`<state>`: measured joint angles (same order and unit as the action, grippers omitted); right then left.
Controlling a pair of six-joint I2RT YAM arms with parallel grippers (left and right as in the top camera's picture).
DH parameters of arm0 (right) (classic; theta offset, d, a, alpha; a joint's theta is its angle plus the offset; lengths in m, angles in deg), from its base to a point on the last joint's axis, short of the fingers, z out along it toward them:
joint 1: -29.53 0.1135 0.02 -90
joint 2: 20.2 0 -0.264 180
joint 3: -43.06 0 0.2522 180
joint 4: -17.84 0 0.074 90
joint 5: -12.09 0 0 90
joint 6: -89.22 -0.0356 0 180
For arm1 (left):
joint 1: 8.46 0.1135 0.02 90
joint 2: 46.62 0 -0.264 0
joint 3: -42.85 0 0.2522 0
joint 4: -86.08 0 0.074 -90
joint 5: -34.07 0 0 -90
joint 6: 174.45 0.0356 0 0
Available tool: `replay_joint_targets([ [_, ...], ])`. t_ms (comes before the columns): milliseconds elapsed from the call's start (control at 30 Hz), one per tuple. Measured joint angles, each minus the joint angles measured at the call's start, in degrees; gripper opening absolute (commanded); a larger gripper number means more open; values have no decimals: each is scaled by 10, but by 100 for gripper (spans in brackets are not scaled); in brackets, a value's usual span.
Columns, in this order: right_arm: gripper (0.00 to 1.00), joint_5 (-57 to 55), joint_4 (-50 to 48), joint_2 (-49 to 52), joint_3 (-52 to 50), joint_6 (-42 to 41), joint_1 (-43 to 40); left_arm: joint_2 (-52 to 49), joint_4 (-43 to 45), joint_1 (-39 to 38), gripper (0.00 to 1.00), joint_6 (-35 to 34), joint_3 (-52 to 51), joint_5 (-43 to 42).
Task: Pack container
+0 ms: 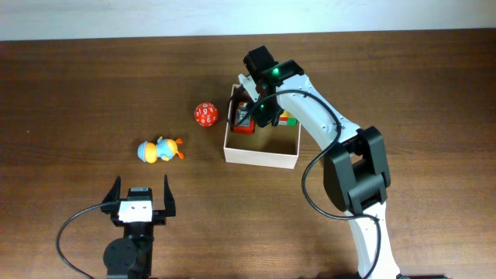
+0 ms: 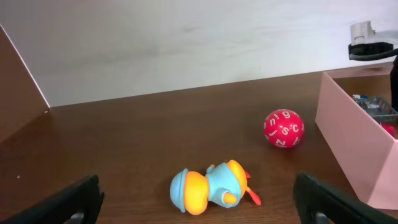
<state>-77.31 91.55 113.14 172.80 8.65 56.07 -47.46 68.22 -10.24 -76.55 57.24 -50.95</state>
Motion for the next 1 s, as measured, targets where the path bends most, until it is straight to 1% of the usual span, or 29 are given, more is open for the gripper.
replay_joint_targets([
  [300, 10, 50, -11, 0, 0, 37, 14, 0, 0, 0, 99, 0, 0, 0],
  [1000, 9, 66, -15, 0, 0, 91, 22, 0, 0, 0, 99, 0, 0, 0],
])
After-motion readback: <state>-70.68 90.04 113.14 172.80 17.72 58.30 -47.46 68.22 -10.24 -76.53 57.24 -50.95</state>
